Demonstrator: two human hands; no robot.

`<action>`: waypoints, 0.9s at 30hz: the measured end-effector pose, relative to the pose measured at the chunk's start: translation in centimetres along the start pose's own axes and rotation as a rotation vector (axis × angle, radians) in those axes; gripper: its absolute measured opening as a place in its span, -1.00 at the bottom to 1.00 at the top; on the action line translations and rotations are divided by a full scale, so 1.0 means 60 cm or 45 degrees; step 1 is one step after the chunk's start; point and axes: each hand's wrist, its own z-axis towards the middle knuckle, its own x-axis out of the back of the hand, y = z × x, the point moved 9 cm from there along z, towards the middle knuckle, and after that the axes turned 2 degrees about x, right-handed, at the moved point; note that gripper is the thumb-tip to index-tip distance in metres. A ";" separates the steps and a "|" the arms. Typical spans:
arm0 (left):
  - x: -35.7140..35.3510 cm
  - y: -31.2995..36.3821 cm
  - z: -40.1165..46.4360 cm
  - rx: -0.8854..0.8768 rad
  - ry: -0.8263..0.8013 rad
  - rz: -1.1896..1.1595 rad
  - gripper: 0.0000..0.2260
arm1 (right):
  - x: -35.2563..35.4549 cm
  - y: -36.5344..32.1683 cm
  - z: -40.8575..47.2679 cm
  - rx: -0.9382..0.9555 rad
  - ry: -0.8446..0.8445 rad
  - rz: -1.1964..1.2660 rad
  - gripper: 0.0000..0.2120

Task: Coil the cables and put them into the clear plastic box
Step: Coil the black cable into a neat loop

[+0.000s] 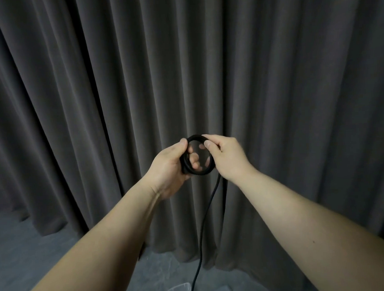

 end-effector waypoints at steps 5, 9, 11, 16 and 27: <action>-0.007 -0.002 0.000 0.013 -0.028 -0.084 -0.71 | -0.014 0.009 -0.011 -0.054 -0.020 0.116 -0.70; -0.003 -0.003 0.004 0.007 0.025 0.043 -0.67 | -0.023 0.010 -0.014 -0.109 -0.023 0.252 -0.72; -0.002 0.003 0.004 -0.051 0.050 0.192 -0.68 | -0.016 0.004 -0.011 -0.091 0.009 0.263 -0.73; -0.012 0.004 -0.001 -0.115 0.029 0.405 -0.67 | -0.003 0.001 -0.004 -0.122 0.069 0.400 -0.71; -0.038 0.000 -0.006 0.034 -0.110 -0.158 -0.80 | -0.010 0.017 -0.003 -0.238 0.088 0.659 -0.74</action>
